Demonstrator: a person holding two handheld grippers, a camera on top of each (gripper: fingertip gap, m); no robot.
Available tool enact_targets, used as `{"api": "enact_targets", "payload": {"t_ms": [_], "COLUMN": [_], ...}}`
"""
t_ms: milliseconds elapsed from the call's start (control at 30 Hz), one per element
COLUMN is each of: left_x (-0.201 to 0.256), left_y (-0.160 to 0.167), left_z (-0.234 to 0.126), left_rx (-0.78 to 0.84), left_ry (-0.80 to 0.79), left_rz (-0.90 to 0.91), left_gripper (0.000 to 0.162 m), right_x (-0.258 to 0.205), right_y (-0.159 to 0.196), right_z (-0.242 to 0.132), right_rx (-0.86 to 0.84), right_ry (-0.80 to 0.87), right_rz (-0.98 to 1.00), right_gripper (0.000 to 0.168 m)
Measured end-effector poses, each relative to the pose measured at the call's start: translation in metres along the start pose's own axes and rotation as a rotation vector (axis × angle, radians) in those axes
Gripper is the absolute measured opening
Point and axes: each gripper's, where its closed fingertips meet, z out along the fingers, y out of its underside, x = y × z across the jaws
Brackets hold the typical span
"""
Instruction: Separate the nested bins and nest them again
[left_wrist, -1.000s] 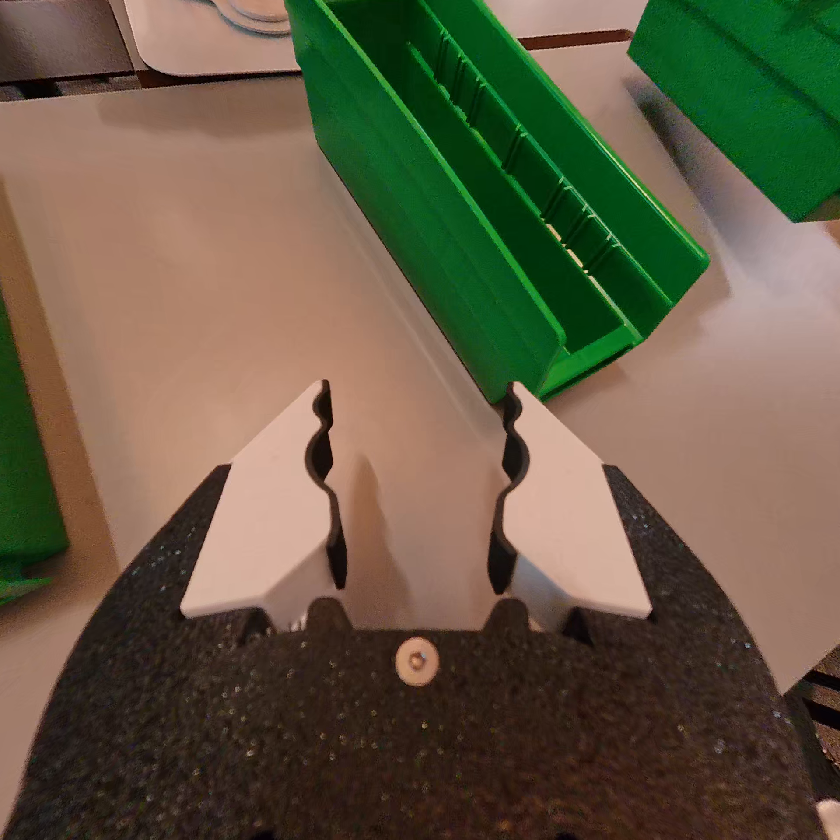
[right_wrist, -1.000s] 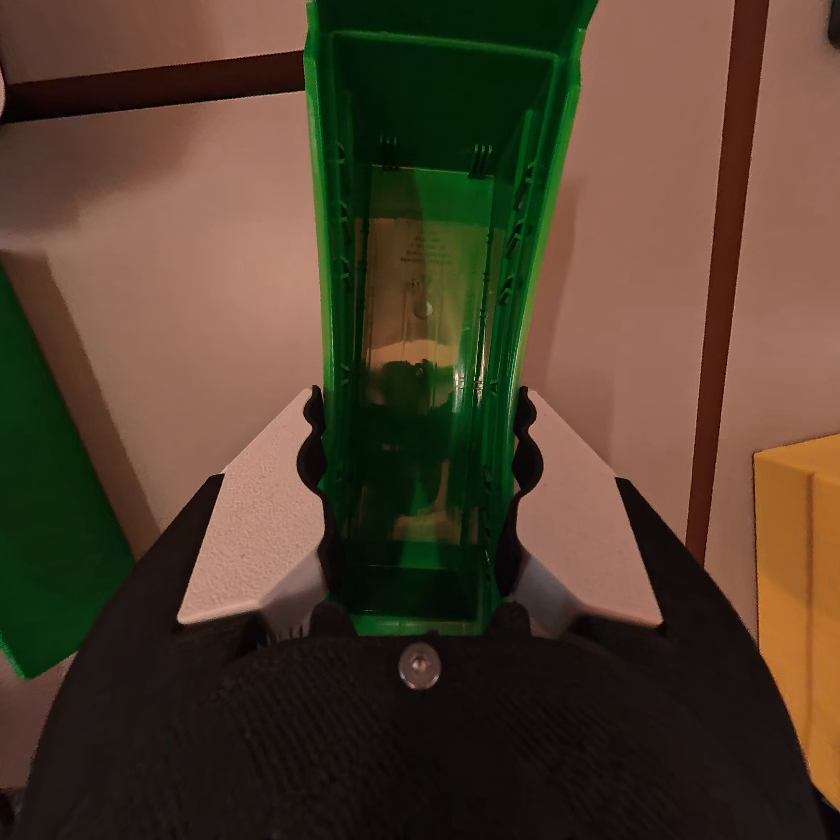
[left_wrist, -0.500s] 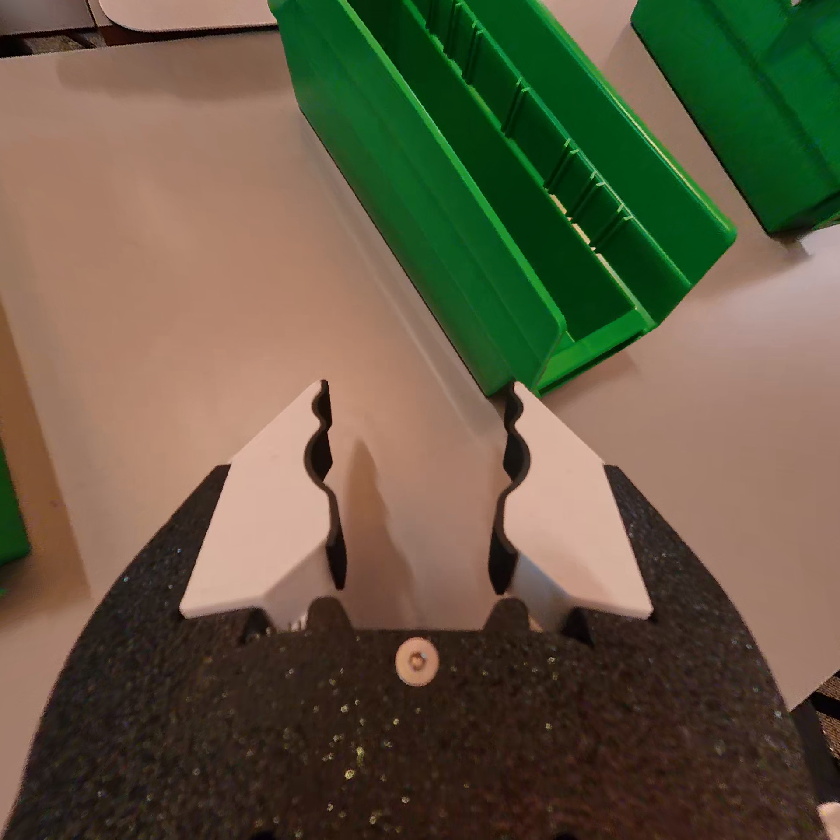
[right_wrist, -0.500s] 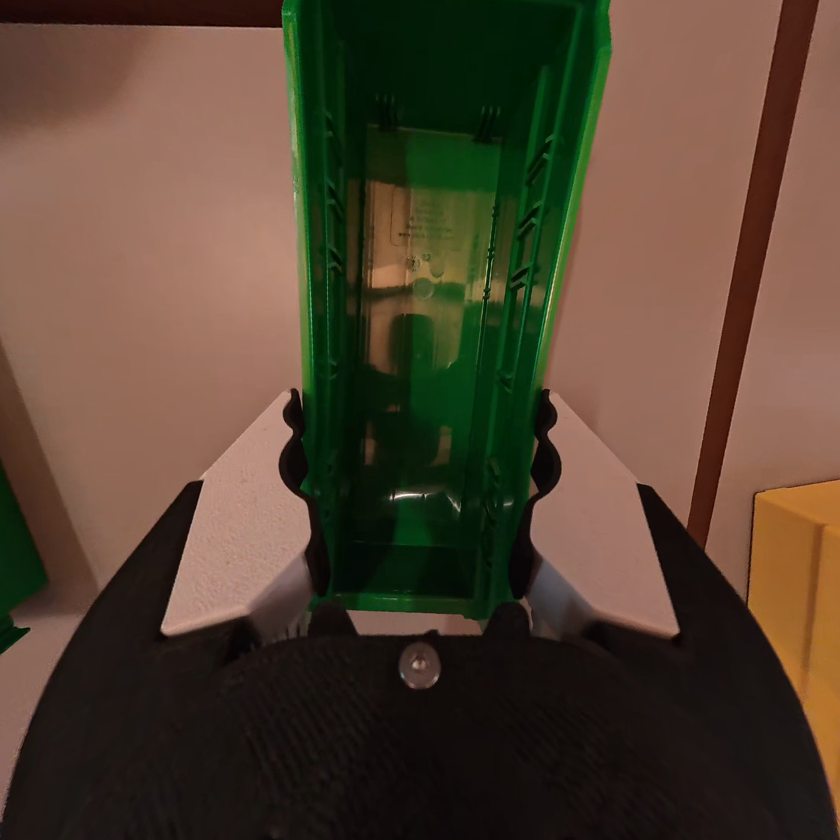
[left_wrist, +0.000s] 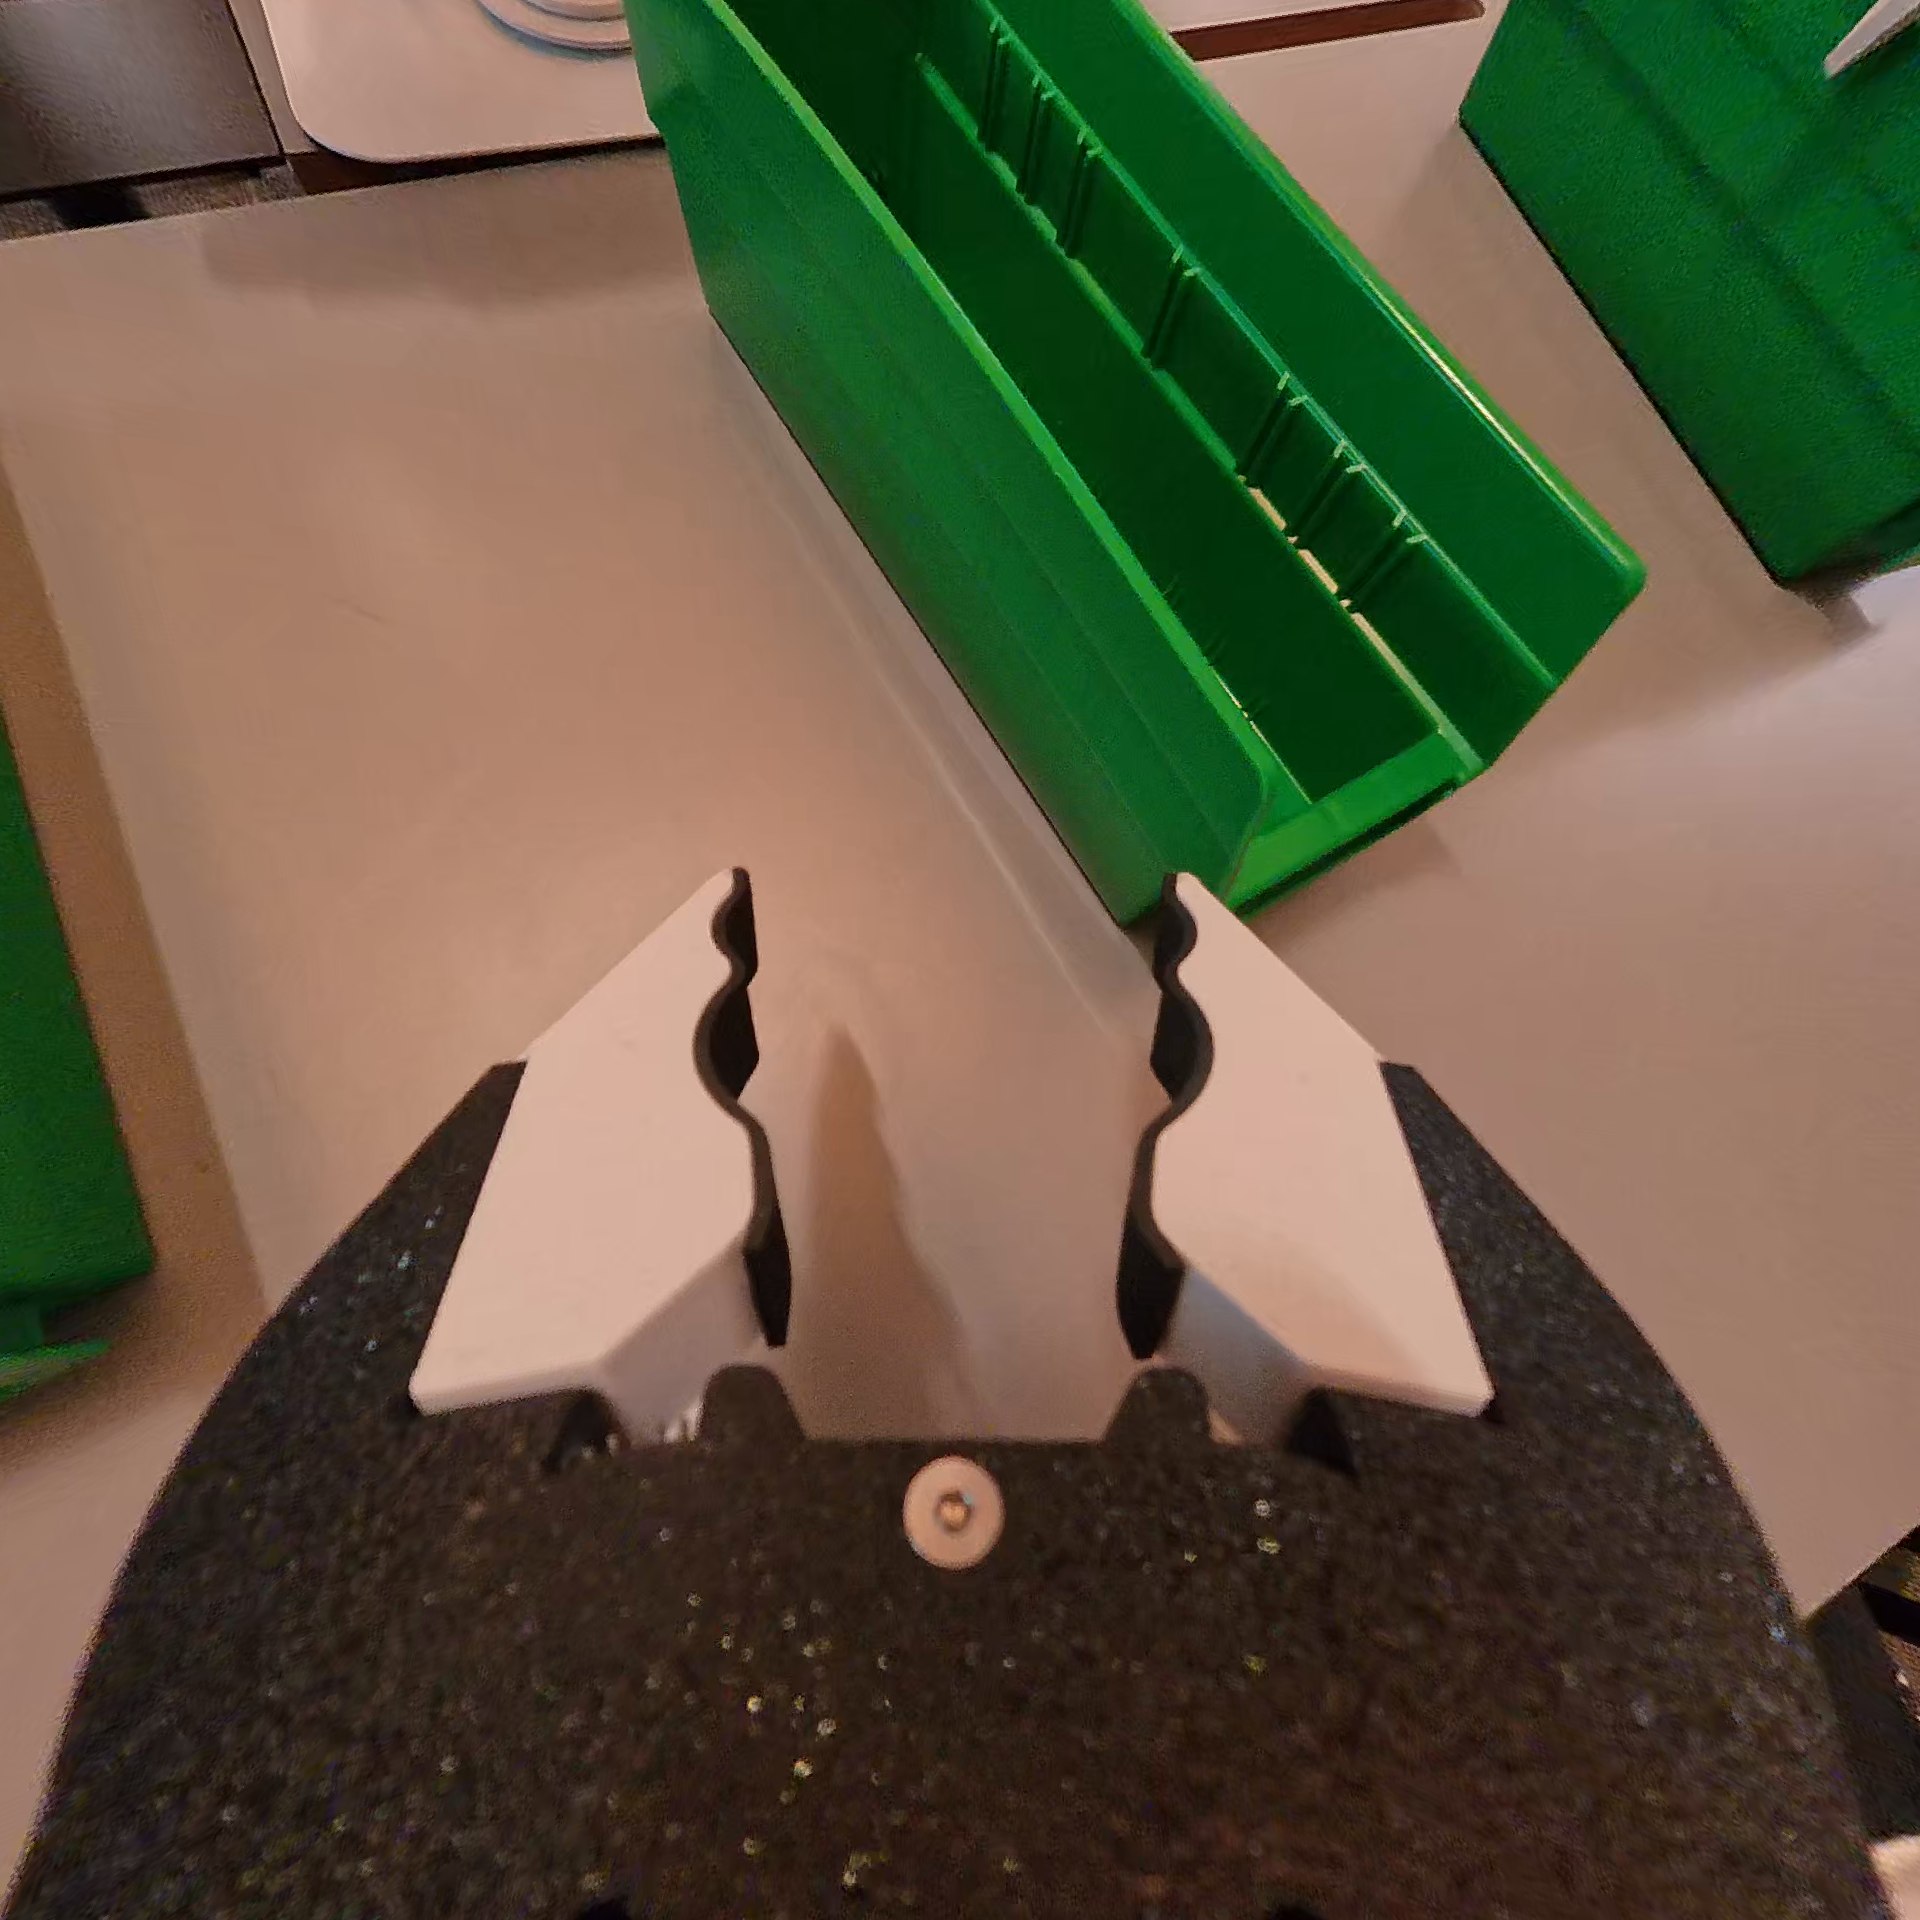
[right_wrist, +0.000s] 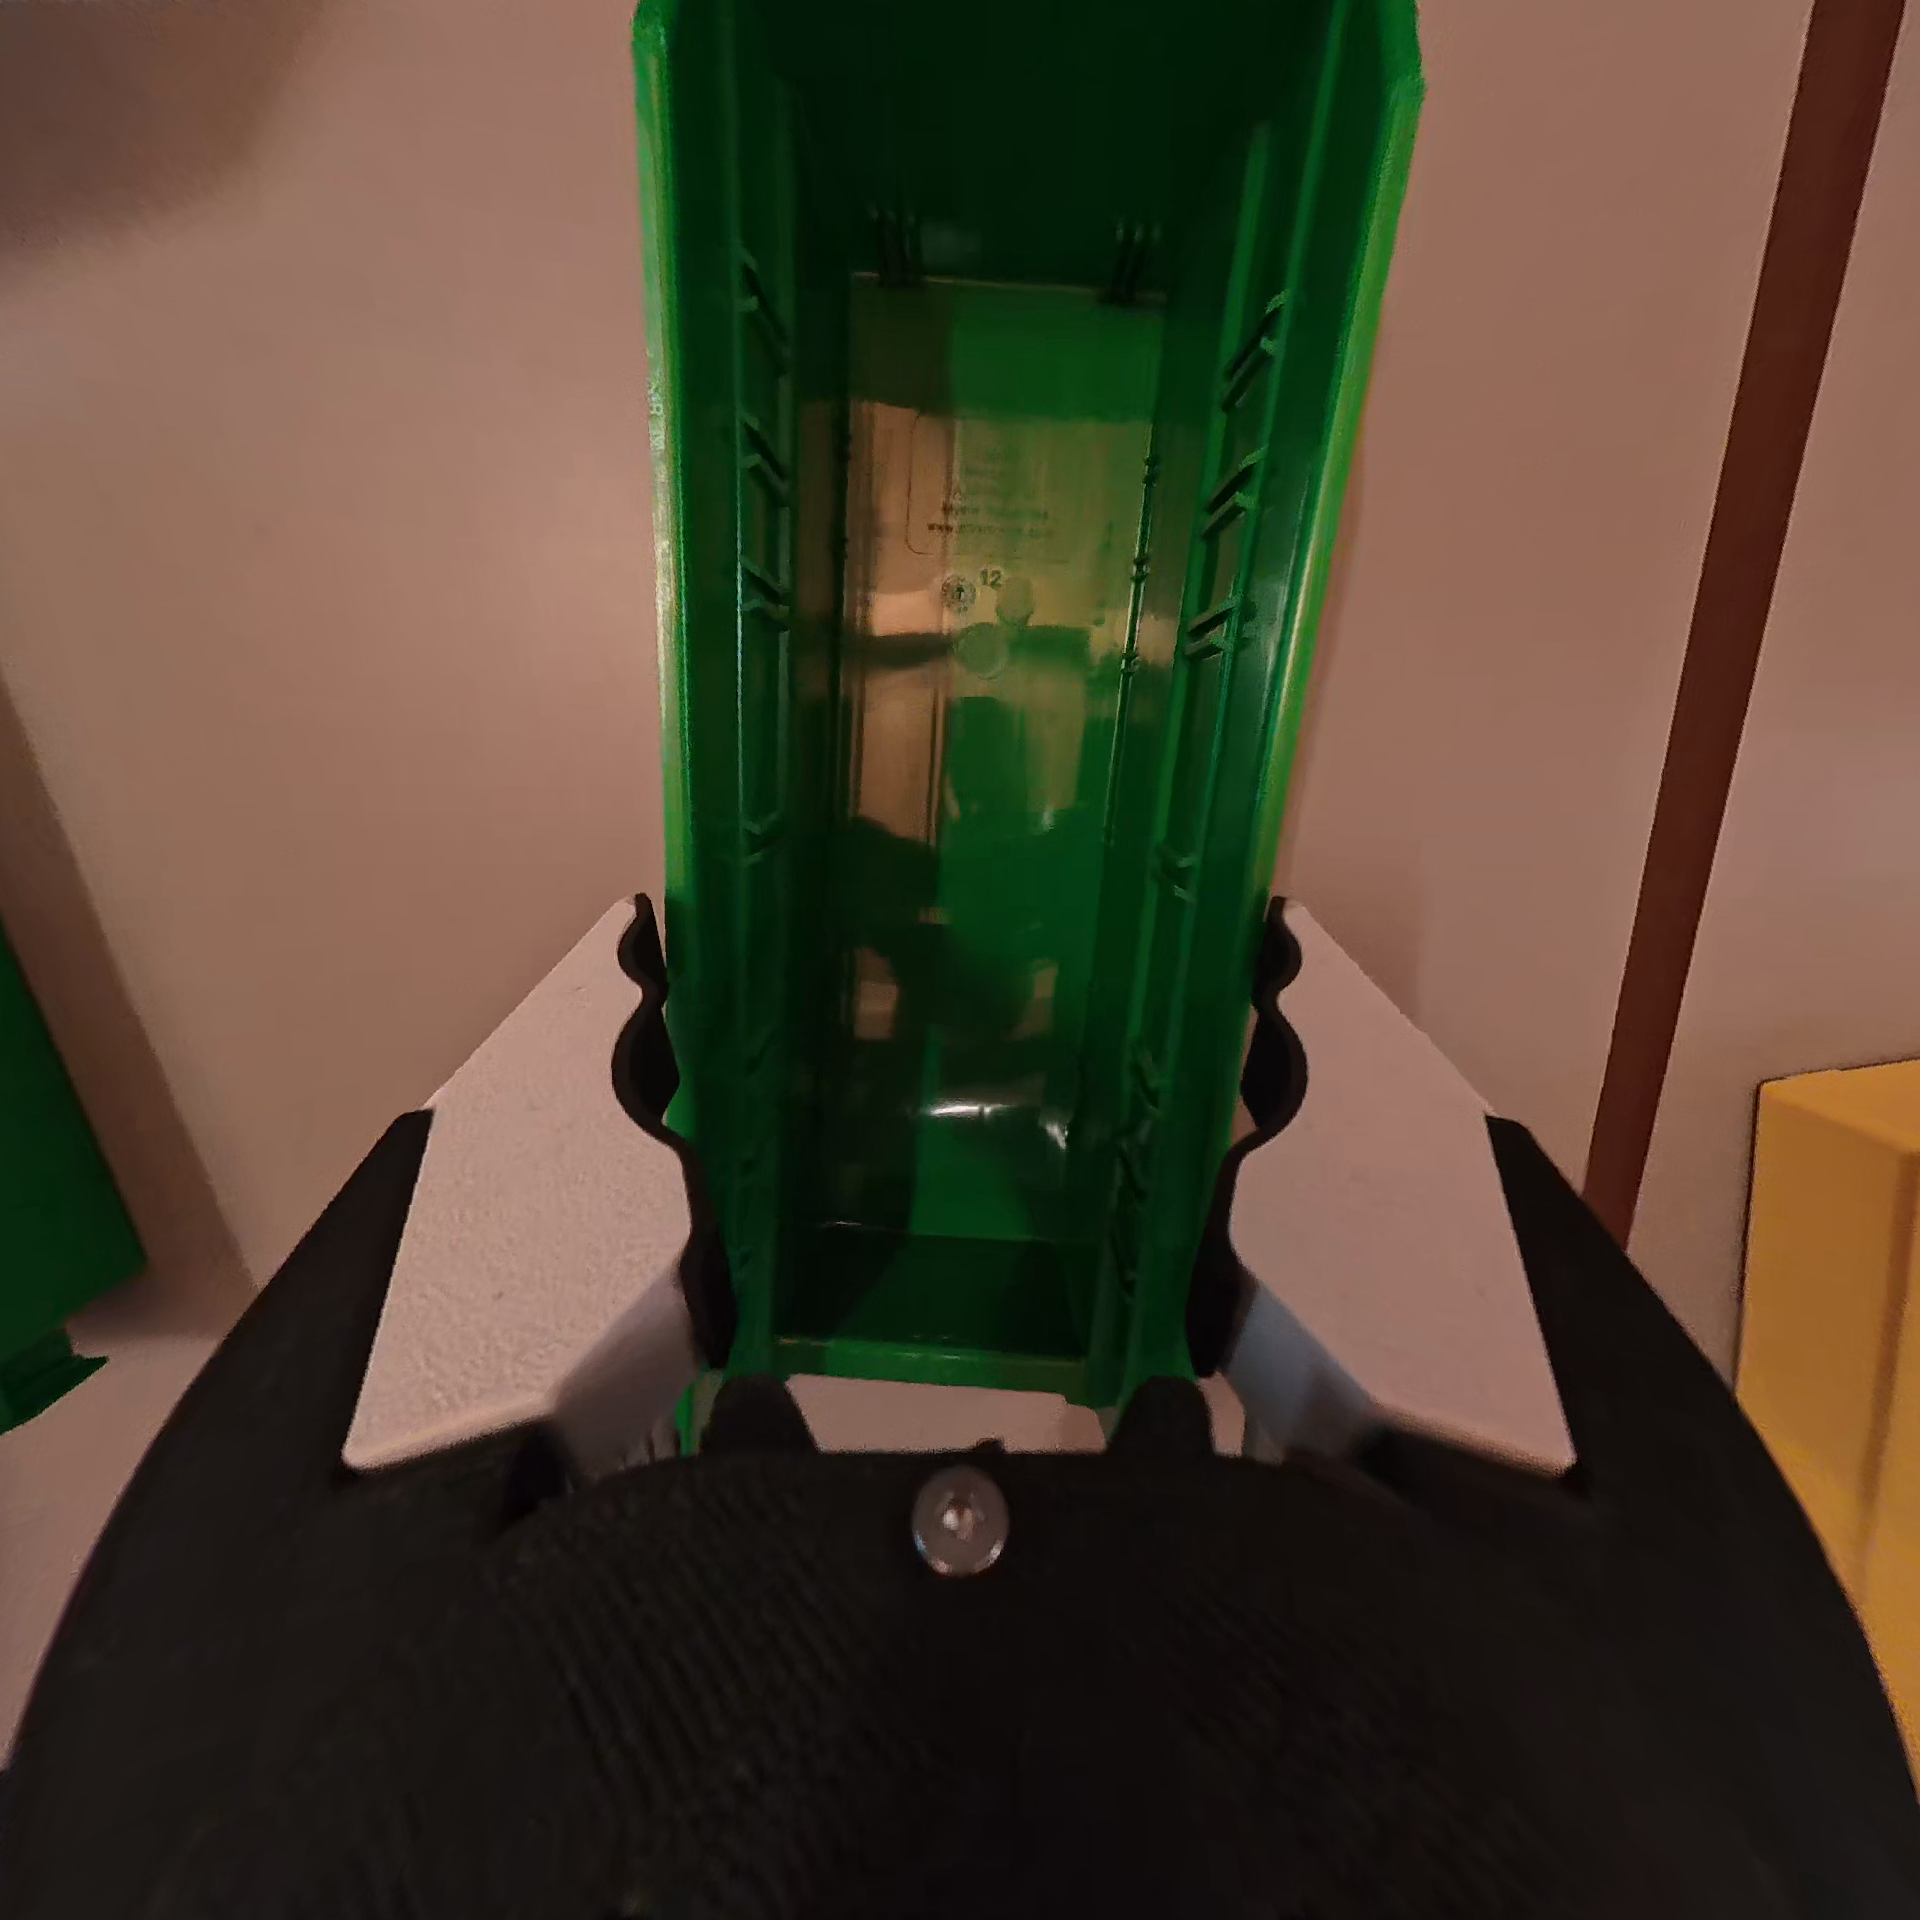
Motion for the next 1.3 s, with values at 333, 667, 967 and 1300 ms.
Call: {"api": "enact_targets", "payload": {"t_ms": [333, 667, 967, 1300], "left_x": [-0.006, -0.084, -0.184, -0.238], "left_y": [-0.003, -0.044, -0.054, -0.065], "left_z": [-0.009, -0.053, -0.087, -0.055], "left_rx": [0.021, 0.075, 0.04, -0.324], "left_ry": [-0.012, -0.166, -0.307, -0.302], "left_rz": [0.0, 0.02, -0.064, -0.06], "left_gripper": [0.077, 0.09, 0.104, 0.125], "right_x": [-0.026, -0.123, -0.193, -0.214], "right_y": [-0.045, 0.002, 0.073, 0.125], "right_z": [-0.055, -0.089, -0.089, -0.084], "right_rx": [0.272, 0.561, 0.771, 0.898], "right_ry": [-0.029, -0.163, -0.326, -0.363], "right_rz": [-0.077, -0.278, -0.307, -0.332], "right_gripper": [0.124, 0.124, 0.125, 0.127]}}
